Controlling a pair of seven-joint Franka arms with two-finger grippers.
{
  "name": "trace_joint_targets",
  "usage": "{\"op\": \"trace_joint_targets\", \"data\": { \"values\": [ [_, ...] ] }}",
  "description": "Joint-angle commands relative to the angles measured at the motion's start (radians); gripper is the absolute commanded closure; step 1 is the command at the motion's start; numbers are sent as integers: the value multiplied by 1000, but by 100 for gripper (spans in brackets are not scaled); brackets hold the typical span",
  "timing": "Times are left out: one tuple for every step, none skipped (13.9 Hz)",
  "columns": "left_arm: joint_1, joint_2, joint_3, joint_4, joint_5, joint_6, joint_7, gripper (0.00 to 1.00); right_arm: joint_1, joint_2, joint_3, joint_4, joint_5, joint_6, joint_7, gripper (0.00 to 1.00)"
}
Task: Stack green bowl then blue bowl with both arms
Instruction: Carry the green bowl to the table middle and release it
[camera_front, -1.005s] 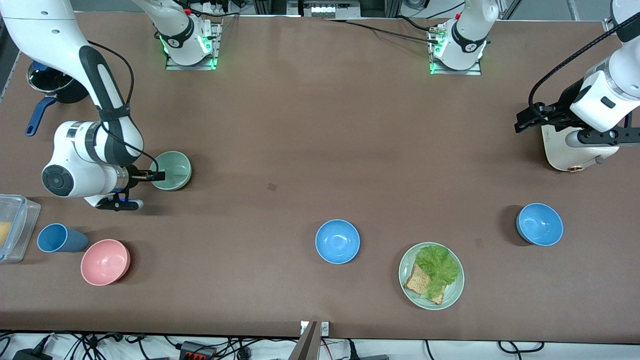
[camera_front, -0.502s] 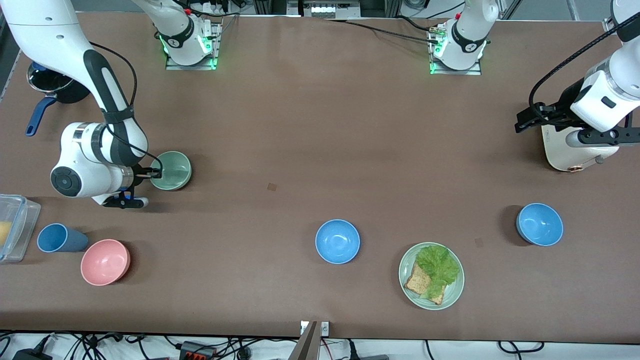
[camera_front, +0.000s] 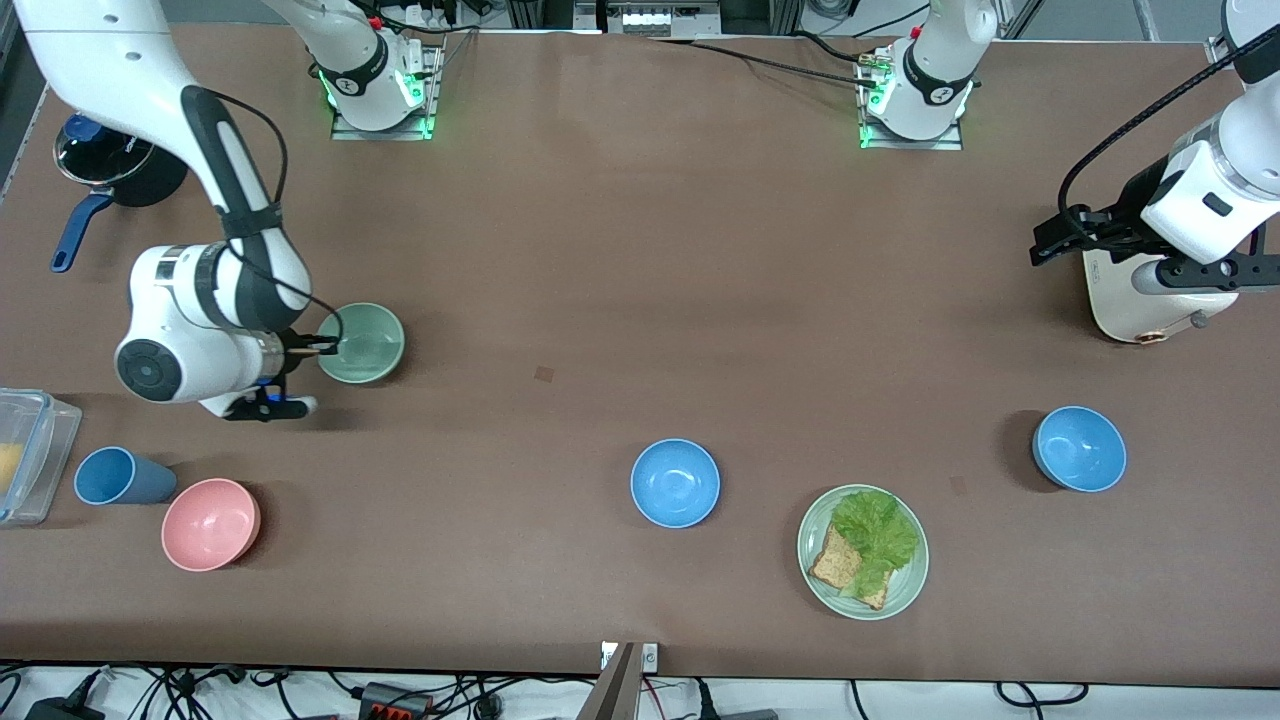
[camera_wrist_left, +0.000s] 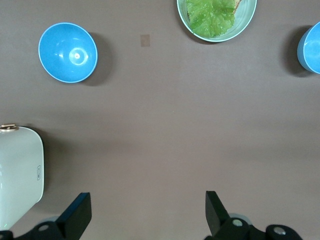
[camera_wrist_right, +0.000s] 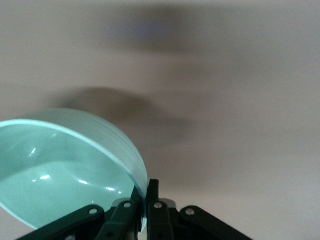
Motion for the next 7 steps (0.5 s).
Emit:
{"op": "trace_joint_targets", "data": {
  "values": [
    [1,23,1,40,-11,-24,5,0,105,1,49,85,83,-61,78,100],
    [1,23,2,40,-8,-24,5,0,160,1,51,86,104,-51,127,100],
    [1,24,2,40,-8,-24,5,0,226,7,51,90,112,-37,182,100],
    [1,24,2,40,-8,-24,9,0,273,14,51,94,131,-3,242,100],
    [2,24,2,40,-8,-24,6,0,316,24,51,94,158,38,311,100],
    [1,24,2,40,-9,-24,5,0,375,39,51,96,172,70,354,100],
    [1,24,2,40,-8,-24,5,0,421,60,51,97,178,96,389,100]
  ]
}}
